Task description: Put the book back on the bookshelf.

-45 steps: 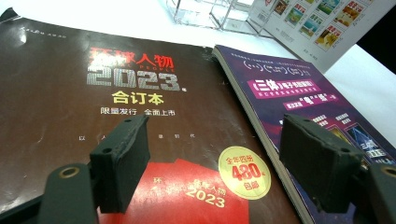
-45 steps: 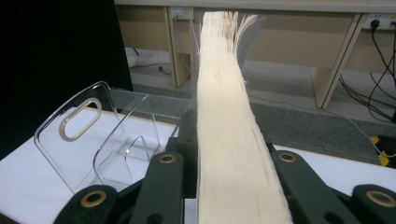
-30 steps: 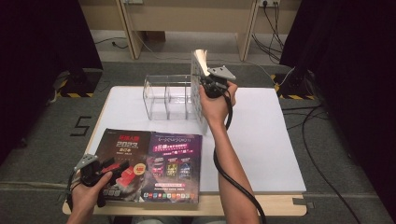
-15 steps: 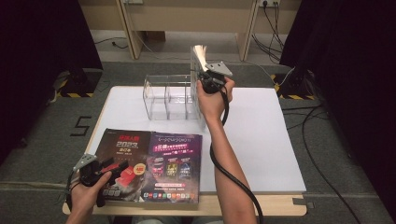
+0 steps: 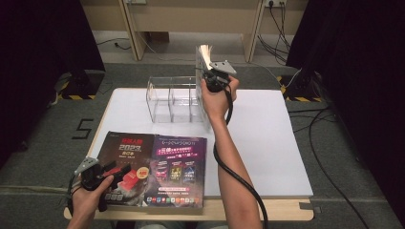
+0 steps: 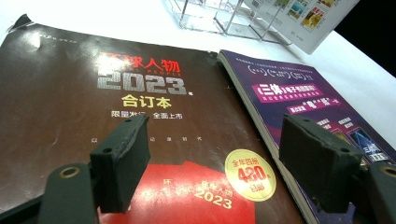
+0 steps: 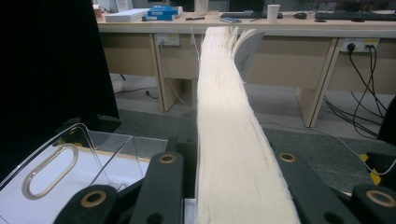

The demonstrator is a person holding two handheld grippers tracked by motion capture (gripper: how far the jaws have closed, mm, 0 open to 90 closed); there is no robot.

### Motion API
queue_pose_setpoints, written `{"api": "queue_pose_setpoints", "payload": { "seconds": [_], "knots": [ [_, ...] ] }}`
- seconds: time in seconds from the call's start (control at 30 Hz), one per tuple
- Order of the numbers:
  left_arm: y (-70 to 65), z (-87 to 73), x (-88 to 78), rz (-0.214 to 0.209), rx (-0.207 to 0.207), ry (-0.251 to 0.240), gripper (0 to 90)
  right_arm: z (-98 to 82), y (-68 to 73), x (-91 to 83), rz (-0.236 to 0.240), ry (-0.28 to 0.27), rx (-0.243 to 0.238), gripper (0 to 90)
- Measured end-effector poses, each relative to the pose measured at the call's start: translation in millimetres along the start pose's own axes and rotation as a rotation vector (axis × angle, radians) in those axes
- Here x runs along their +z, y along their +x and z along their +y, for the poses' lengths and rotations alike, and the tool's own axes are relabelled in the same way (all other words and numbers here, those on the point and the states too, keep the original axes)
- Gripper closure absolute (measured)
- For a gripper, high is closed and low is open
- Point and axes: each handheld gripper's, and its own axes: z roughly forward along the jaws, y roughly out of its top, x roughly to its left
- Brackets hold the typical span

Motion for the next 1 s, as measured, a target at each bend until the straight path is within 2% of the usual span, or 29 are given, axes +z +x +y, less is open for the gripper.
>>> {"api": "queue_pose_setpoints", "payload": {
  "seconds": [0.57,1.0],
  "knots": [
    [1.5,0.6,-1.0,0.001,0.001,0.000,23.8,-1.0,1.5,10.8,-0.008,0.015,0.016,74.3],
    [1.0,0.2,-0.3,-0.001,0.002,0.000,23.9,-0.5,-0.9,14.0,-0.028,0.001,0.024,74.3]
  ]
}}
